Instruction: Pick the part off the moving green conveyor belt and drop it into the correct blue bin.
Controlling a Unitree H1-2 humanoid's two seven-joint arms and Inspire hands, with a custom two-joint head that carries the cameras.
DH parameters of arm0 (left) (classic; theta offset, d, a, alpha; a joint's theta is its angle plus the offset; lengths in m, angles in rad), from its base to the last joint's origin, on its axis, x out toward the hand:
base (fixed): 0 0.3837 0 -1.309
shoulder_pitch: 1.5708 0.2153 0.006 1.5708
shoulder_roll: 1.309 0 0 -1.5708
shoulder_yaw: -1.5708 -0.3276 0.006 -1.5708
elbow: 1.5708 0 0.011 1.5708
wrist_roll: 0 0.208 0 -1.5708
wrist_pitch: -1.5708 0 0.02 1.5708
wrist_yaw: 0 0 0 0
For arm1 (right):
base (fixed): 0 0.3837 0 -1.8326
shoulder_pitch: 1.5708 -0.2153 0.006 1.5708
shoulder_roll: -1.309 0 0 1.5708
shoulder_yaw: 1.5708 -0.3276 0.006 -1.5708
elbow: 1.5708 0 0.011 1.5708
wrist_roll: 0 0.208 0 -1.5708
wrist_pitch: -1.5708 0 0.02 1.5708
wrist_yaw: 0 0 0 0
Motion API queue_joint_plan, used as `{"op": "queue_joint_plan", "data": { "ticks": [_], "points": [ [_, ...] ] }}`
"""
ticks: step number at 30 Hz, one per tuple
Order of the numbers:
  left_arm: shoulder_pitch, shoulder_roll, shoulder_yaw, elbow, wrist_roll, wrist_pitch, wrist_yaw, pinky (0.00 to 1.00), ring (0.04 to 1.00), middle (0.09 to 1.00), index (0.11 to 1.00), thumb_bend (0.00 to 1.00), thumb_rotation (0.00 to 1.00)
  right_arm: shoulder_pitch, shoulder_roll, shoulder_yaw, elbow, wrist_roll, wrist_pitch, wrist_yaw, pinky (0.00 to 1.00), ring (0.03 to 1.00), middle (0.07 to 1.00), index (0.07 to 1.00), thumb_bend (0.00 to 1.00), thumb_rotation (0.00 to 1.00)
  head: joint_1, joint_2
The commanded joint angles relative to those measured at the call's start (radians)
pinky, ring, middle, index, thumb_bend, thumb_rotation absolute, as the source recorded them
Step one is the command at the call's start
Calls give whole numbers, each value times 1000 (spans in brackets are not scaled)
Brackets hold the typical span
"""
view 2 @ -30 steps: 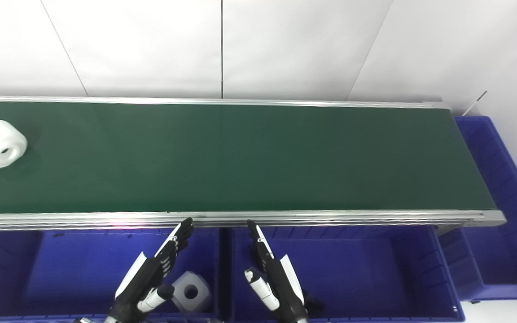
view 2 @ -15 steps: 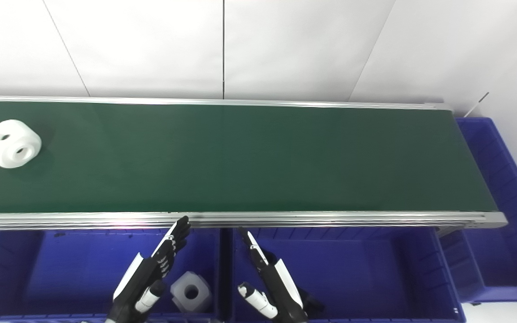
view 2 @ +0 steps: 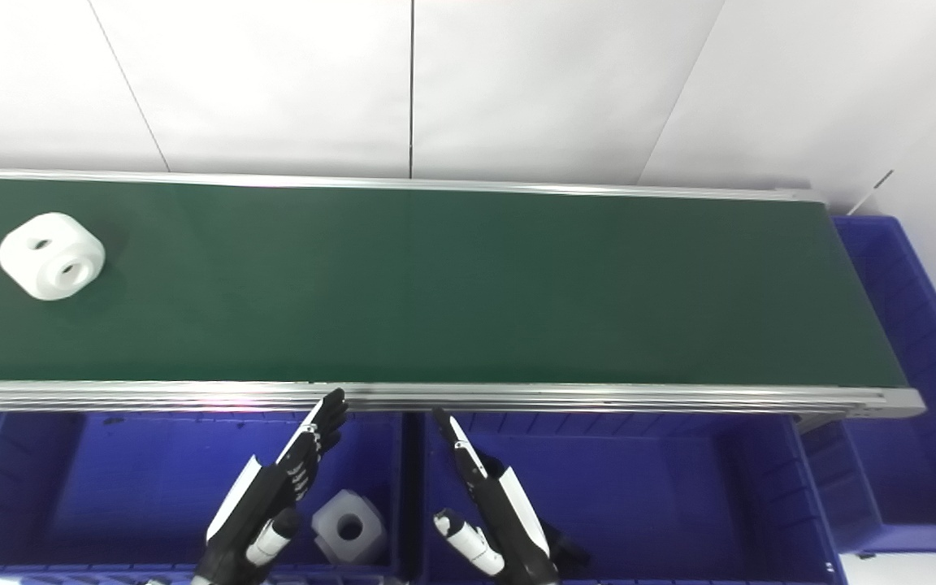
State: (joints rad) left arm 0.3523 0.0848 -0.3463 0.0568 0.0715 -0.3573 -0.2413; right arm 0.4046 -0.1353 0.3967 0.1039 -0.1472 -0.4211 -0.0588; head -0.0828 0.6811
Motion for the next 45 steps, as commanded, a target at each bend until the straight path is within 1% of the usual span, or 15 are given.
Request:
{"op": "queue_joint_plan", "data": {
  "ticks": [1, 2, 3, 4, 7, 8, 9, 11, 20, 27, 31, 34, 41, 42, 45],
  "points": [
    [-8, -13, -2, 18, -3, -58, 6, 1000, 1000, 1000, 1000, 953, 930, -2, -4, 5, 3, 10, -49, -20, 998, 1000, 1000, 1000, 875, 1000, 11, -46],
    [-12, -15, -3, 37, -3, -71, 7, 1000, 1000, 1000, 1000, 953, 924, -5, -5, 8, 16, 10, -49, -25, 995, 999, 1000, 1000, 880, 1000, 16, -68],
    [-18, -17, -3, 66, -3, -88, 9, 1000, 1000, 1000, 1000, 956, 918, -12, -7, 13, 35, 8, -49, -34, 991, 996, 1000, 1000, 884, 1000, 26, -110],
    [-24, -19, -3, 88, -4, -100, 9, 1000, 1000, 999, 1000, 962, 909, -19, -10, 19, 51, 7, -49, -44, 987, 991, 1000, 1000, 877, 1000, 27, -116],
    [-41, -23, -7, 141, -19, -111, 1, 1000, 1000, 1000, 1000, 962, 888, -43, -19, 37, 104, 16, -49, -68, 974, 985, 1000, 1000, 884, 1000, 45, -172],
    [-45, -23, -9, 150, -17, -112, 3, 1000, 1000, 1000, 1000, 952, 891, -49, -21, 42, 115, 19, -49, -74, 970, 984, 1000, 1000, 888, 1000, 45, -172],
    [-50, -26, -10, 164, -12, -112, 8, 999, 1000, 1000, 1000, 946, 893, -56, -22, 46, 128, 22, -49, -82, 967, 983, 1000, 1000, 889, 1000, 62, -197],
    [-61, -31, -12, 188, -6, -112, 15, 984, 1000, 996, 1000, 953, 885, -70, -28, 55, 149, 24, -49, -101, 951, 974, 997, 1000, 894, 1000, 87, -215],
    [-89, -35, -44, 237, 44, -112, 66, 878, 948, 953, 968, 961, 898, -89, -62, 74, 175, 31, -49, -136, 942, 977, 1000, 1000, 901, 1000, 185, -258],
    [-105, -34, -78, 258, 61, -113, 108, 885, 940, 935, 947, 933, 894, -102, -90, 96, 180, 29, -49, -158, 933, 989, 1000, 1000, 875, 1000, 236, -269],
    [-112, -34, -98, 265, 63, -113, 131, 856, 918, 929, 936, 938, 901, -101, -93, 90, 185, 55, -49, -140, 958, 1000, 1000, 1000, 852, 1000, 274, -296],
    [-117, -31, -108, 270, 52, -113, 128, 870, 928, 940, 938, 954, 896, -97, -90, 75, 189, 89, -49, -98, 988, 1000, 1000, 1000, 864, 994, 286, -299],
    [-100, 1, -155, 158, 100, -113, 175, 864, 911, 923, 916, 941, 892, -89, -86, 60, 179, 82, -49, -81, 942, 1000, 1000, 1000, 868, 985, 308, -281],
    [-95, 10, -159, 117, 96, -113, 179, 862, 910, 922, 915, 942, 890, -87, -88, 59, 177, 82, -49, -76, 939, 1000, 1000, 1000, 866, 984, 310, -279],
    [-79, 24, -159, 0, 49, -113, 162, 834, 890, 902, 894, 936, 796, -83, -88, 52, 173, 84, -49, -59, 959, 1000, 1000, 1000, 871, 985, 313, -266]
  ]
}}
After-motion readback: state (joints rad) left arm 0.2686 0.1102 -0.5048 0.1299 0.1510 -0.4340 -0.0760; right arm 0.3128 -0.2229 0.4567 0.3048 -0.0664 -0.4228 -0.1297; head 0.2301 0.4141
